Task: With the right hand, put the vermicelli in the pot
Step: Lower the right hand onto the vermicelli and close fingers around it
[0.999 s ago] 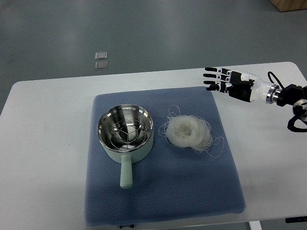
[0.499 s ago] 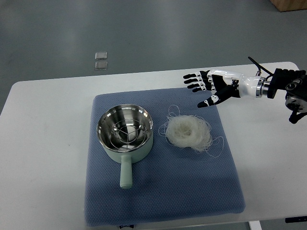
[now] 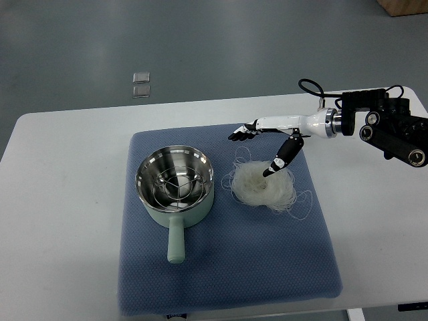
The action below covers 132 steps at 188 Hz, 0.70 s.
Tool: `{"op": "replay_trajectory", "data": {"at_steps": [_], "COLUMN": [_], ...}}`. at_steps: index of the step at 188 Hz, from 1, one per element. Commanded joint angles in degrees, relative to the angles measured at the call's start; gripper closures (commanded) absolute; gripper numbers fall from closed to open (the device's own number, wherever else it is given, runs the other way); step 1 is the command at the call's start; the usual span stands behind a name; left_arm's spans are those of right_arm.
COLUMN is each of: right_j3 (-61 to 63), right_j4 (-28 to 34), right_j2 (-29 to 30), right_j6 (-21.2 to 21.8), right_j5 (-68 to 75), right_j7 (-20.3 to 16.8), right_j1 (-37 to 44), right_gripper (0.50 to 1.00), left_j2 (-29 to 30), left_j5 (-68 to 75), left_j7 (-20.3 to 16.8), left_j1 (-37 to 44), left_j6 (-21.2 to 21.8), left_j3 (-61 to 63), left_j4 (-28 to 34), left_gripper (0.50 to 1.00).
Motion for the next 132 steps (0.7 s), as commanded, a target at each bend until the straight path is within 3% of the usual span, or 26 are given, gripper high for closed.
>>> {"op": "replay_trajectory", "data": {"at_steps": [1, 40, 80, 132], "right_j3": [-0.43, -4.21, -10.71, -11.50], "right_j4": [0.12, 0.12, 0.12, 0.03], "right_j2": [1.74, 2.18, 2.88, 3.06], "right_j6": [-0.04, -3.03, -6.46, -7.08], "right_j5": [-3.68, -13.08, -13.88, -13.88], "right_j7": [0.00, -0.09, -0.09, -0.35], "right_j1": [0.56, 0.65, 1.71, 1.53], "right_gripper": [0.587, 0.587, 0.587, 0.589], "left_j2": [0.00, 0.00, 0.00, 0.00], "left_j5": [0.00, 0.00, 0.00, 0.00], "left_j7": [0.02, 0.02, 0.02, 0.02], "left_j1": [0.00, 0.00, 0.00, 0.00], "left_j6": [0.00, 0.00, 0.00, 0.00], "left_j3": [0.00, 0.00, 0.00, 0.00], "left_j4": [0.00, 0.00, 0.00, 0.00], "left_gripper": [0.500, 0.500, 0.500, 0.500]}}
